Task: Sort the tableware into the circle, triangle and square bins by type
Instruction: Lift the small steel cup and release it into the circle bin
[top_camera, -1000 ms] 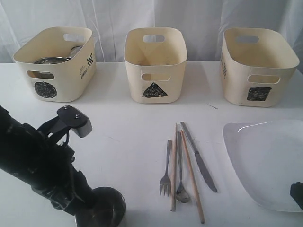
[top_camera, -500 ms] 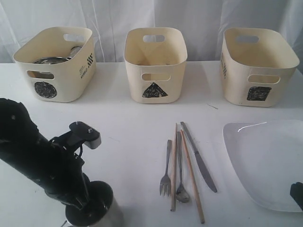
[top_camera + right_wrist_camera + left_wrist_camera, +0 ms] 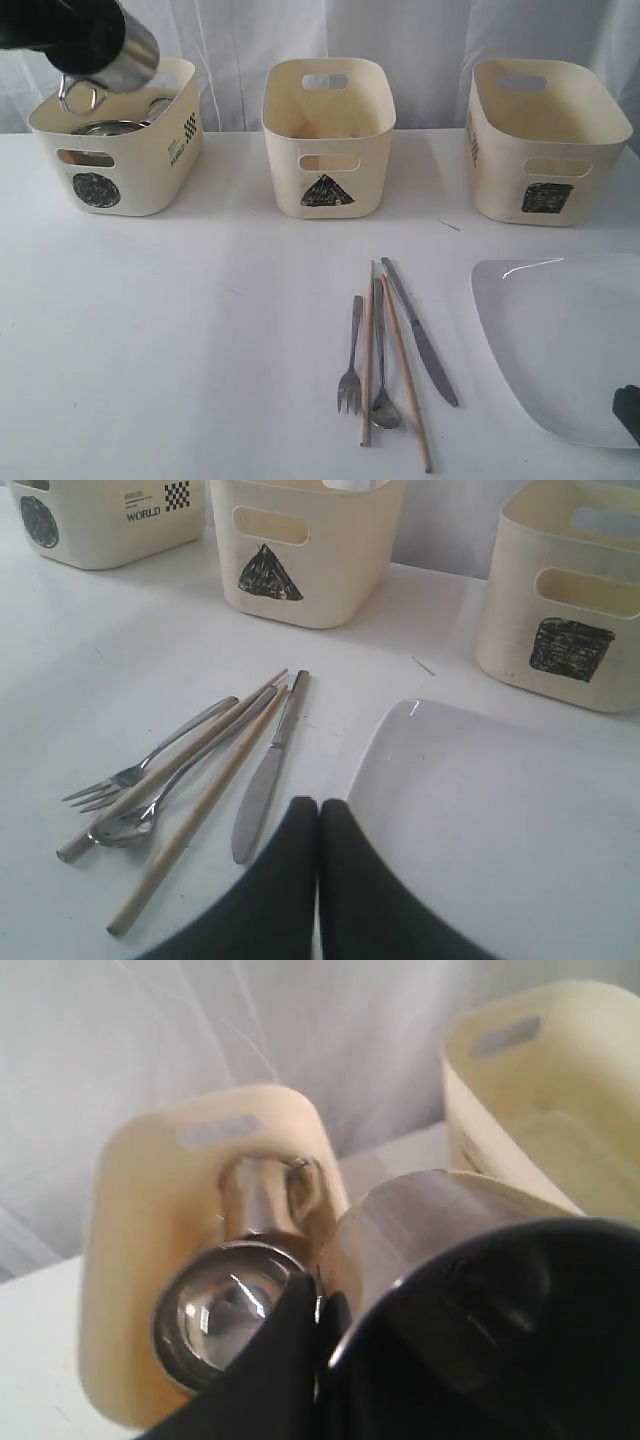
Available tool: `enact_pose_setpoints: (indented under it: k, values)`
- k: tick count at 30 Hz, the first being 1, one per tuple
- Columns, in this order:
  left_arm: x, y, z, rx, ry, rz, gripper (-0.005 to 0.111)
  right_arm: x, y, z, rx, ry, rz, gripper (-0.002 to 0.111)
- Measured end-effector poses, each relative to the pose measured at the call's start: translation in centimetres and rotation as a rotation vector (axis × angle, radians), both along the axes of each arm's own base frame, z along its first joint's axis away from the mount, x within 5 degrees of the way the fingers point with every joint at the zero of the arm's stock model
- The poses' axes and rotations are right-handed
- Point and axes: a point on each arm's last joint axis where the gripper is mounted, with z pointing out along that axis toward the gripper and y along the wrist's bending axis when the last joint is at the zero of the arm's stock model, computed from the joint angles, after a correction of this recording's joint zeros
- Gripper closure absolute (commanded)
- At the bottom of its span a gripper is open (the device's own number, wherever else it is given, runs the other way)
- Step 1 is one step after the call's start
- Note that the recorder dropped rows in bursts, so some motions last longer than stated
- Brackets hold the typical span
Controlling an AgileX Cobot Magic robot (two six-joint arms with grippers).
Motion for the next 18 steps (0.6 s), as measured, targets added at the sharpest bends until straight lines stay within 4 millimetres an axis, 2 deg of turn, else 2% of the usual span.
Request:
enact_pose_setpoints:
  k: [3, 4, 7, 10, 13, 18]
  values:
    - [4.3, 1.8, -0.6, 0.002, -0.049, 0.074, 0.106, 0.0, 0.0, 0.0, 0.000, 0.000, 0.000, 0.108]
    - [6.2, 2.5, -1.6, 0.013, -0.053, 0.095, 0.105, 0.0, 0.0, 0.0, 0.002, 0.000, 0.000, 0.108]
    - [9.1, 3.2, -3.9, 0.030, -0.056, 0.126, 0.099, 0.0, 0.0, 0.0, 0.002, 0.001, 0.000, 0.108]
    - [11.6, 3.8, -6.5, 0.040, -0.064, 0.157, 0.087, 0.0, 0.0, 0.0, 0.002, 0.001, 0.000, 0.108]
    - [13.5, 4.0, -8.6, 0.044, -0.085, 0.183, 0.077, 0.0, 0.0, 0.0, 0.002, 0.001, 0.000, 0.108]
    - [14.1, 3.9, -9.8, 0.047, -0.057, 0.178, 0.074, 0.0, 0.0, 0.0, 0.002, 0.001, 0.000, 0.108]
